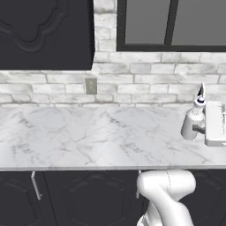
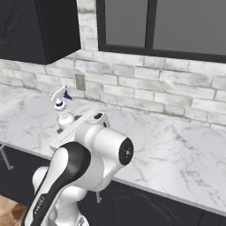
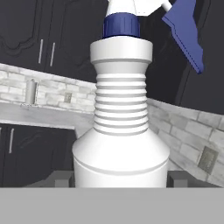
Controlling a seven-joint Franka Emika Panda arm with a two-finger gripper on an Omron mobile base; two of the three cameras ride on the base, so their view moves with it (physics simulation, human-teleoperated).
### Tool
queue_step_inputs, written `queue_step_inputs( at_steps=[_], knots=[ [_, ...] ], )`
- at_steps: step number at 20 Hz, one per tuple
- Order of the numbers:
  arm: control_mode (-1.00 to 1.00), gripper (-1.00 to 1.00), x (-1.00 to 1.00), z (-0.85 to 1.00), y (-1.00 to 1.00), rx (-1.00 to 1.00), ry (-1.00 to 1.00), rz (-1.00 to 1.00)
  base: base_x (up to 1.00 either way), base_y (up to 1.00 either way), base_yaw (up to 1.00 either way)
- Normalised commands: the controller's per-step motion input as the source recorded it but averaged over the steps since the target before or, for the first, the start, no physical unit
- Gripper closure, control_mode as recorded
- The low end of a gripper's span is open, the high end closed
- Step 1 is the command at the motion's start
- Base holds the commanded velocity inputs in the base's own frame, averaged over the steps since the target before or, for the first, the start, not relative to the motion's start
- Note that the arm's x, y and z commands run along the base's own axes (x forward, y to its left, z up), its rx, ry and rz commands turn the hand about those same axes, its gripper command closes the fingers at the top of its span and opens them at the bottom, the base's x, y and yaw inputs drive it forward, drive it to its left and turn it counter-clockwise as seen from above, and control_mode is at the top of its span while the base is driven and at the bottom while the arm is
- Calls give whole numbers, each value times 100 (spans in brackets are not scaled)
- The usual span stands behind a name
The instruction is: Move the cutting board and knife to the sink. Then move spray from the cabinet to the counter.
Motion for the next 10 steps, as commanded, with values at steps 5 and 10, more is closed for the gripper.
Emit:
queue_step_inputs(
  at_steps=[5,10],
  knots=[
    [-100,100,61,-22,-14,0,2,0,0,0,0],
    [-100,100,68,-37,-28,0,0,0,0,0,0]
  ],
)
